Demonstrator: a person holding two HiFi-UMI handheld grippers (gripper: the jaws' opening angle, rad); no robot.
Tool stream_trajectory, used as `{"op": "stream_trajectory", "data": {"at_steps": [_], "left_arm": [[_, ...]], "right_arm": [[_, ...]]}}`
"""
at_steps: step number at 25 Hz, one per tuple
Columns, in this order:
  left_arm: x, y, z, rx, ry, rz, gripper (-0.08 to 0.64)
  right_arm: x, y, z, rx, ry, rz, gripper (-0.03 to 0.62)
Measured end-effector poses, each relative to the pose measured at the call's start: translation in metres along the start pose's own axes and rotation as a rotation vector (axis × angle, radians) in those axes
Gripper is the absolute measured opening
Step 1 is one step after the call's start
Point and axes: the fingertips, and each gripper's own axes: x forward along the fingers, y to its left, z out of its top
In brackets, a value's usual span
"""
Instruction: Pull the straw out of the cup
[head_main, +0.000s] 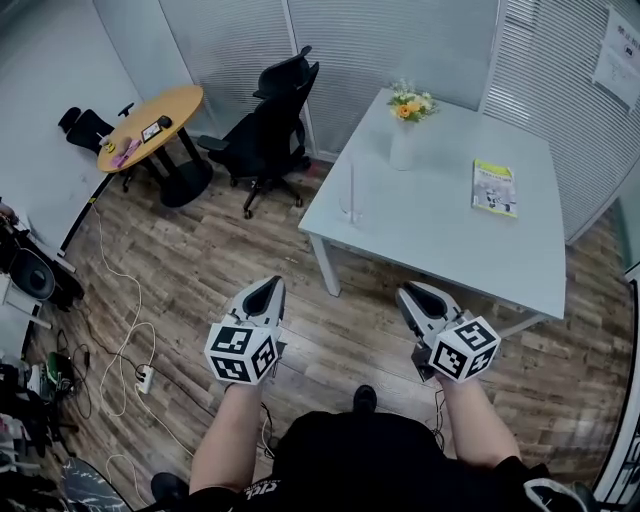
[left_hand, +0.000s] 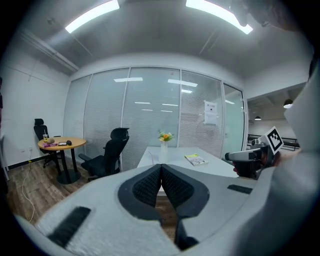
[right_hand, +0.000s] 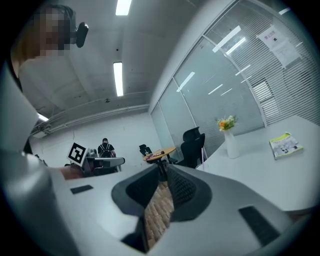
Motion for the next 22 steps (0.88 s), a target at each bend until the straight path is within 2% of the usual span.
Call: {"op": "stream_trajectory", "data": {"at_steps": [9, 17, 22], "left_arm": [[0.035, -0.014, 0.018, 0.006, -0.022, -0.017, 0.009], [0.078, 0.001, 0.016, -0.027, -0.022, -0.049, 0.009], [0.126, 0.02, 0.018, -0.048, -0.012, -0.079, 0.009]], "right_arm": [[0.004, -0.027, 0.017, -0.01, -0.003, 0.002, 0.08], [0.034, -0.05, 0.025, -0.023, 0.026, -0.008, 0.092], [0.068, -0.079, 0.032, -0.028, 0.055, -0.034, 0.1]]}}
